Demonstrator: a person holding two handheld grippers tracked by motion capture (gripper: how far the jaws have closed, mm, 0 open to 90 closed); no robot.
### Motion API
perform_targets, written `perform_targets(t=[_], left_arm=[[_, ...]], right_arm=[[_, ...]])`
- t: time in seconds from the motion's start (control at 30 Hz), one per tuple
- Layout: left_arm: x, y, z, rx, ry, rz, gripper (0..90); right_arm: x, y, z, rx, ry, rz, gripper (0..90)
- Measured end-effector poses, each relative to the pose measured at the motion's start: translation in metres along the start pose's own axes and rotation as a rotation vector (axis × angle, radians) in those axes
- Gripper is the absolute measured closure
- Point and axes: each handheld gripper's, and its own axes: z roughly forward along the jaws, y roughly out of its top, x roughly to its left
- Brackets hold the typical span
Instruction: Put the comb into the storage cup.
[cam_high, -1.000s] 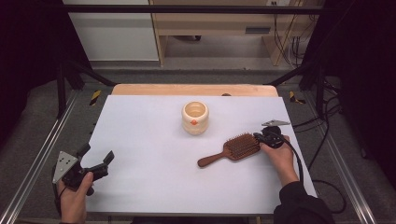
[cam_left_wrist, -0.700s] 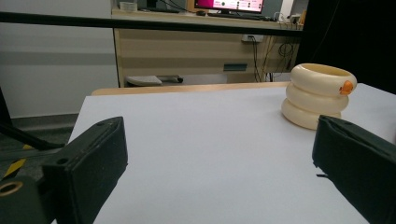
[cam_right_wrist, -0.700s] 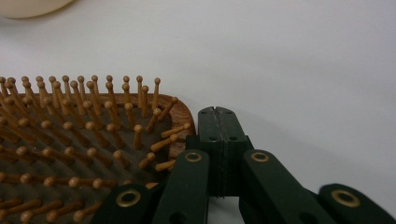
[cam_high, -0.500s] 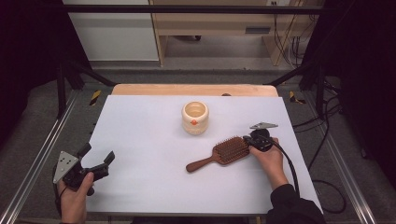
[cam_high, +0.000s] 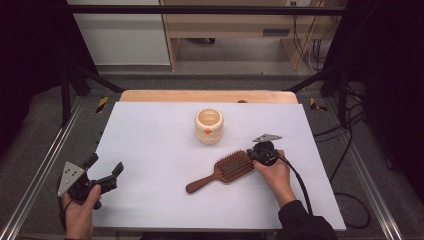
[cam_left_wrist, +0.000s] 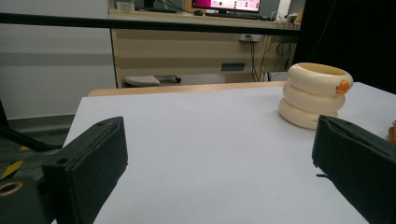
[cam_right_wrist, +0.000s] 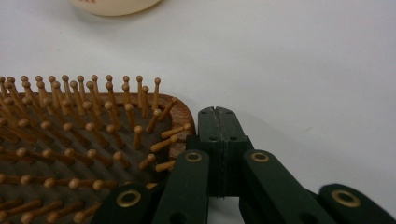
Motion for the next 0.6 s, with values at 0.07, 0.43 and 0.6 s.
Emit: perform_targets(t=[0.07, 0.43, 0.6], left_arm=[[0.0, 0.0, 0.0, 0.0, 0.0, 0.001, 3.5], [0.0, 0.0, 0.0, -0.001, -0.001, 0.001, 3.5], [0.0, 0.0, 0.0, 0.001, -0.003, 0.001, 3.6]], right_arm=[[0.002, 0.0, 0.0, 0.001, 0.003, 0.0, 90.0], [0.03, 0.004, 0.005, 0.013, 0.012, -0.025, 90.0], [0.042, 0.006, 0.005, 0.024, 0.024, -0.042, 90.0]])
